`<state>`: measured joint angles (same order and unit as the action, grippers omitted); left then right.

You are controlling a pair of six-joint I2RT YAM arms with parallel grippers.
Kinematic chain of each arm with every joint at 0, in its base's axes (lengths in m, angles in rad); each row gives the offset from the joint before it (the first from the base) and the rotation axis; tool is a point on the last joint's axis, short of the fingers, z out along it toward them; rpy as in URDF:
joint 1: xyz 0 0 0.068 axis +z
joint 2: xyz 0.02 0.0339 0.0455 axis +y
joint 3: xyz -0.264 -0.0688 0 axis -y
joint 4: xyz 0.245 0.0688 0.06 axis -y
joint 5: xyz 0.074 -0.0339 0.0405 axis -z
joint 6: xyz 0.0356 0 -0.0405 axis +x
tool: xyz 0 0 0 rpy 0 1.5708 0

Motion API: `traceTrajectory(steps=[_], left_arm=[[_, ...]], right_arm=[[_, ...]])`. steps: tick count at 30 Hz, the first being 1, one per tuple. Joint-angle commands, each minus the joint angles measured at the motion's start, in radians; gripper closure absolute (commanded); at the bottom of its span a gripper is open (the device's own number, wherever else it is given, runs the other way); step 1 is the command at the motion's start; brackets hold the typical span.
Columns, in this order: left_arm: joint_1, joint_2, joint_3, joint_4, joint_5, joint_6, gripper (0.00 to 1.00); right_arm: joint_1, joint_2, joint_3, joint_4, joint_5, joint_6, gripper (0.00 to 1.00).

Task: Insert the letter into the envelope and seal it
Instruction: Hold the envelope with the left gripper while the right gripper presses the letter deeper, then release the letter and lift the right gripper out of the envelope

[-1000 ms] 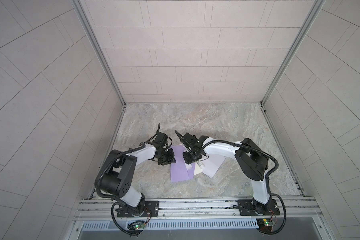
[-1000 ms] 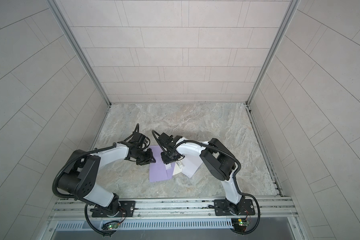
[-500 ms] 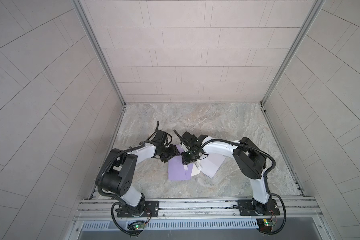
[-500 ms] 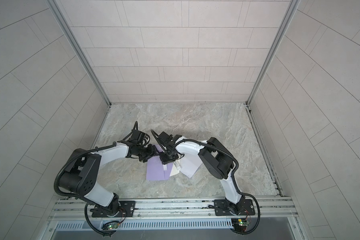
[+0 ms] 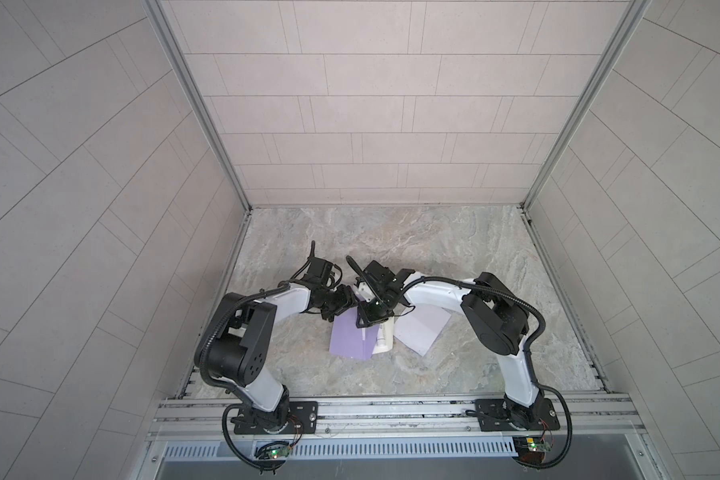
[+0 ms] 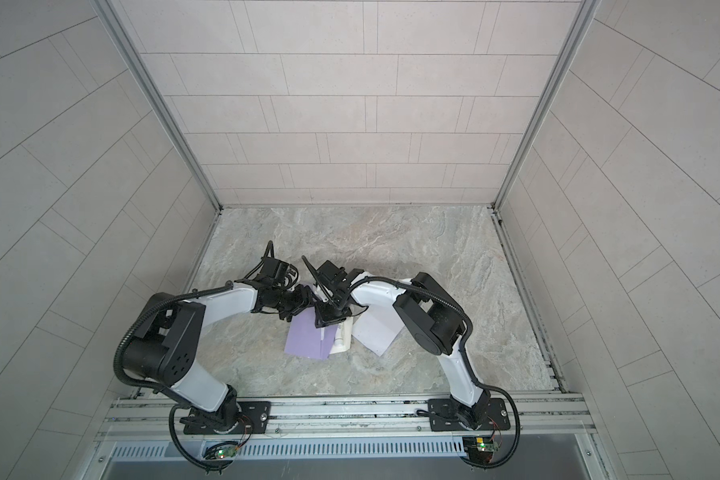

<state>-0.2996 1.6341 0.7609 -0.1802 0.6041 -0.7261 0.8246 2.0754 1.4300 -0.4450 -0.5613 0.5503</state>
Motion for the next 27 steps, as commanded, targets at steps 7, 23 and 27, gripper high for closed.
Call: traceTrajectory(steps=[7, 23, 27], left_arm=[[-0.006, 0.099, -0.060, -0.073, -0.143, 0.007, 0.34], [0.021, -0.061, -0.063, -0.166, -0.209, 0.034, 0.15], [0.021, -0.061, -0.052, -0.254, -0.242, 0.076, 0.15]], right_arm=[[0.077, 0.040, 0.080, 0.103, -0.125, -0.101, 0.64], [0.064, 0.009, 0.085, -0.258, 0.356, -0.103, 0.64], [0.057, 0.003, 0.053, -0.246, 0.339, -0.110, 0.64]])
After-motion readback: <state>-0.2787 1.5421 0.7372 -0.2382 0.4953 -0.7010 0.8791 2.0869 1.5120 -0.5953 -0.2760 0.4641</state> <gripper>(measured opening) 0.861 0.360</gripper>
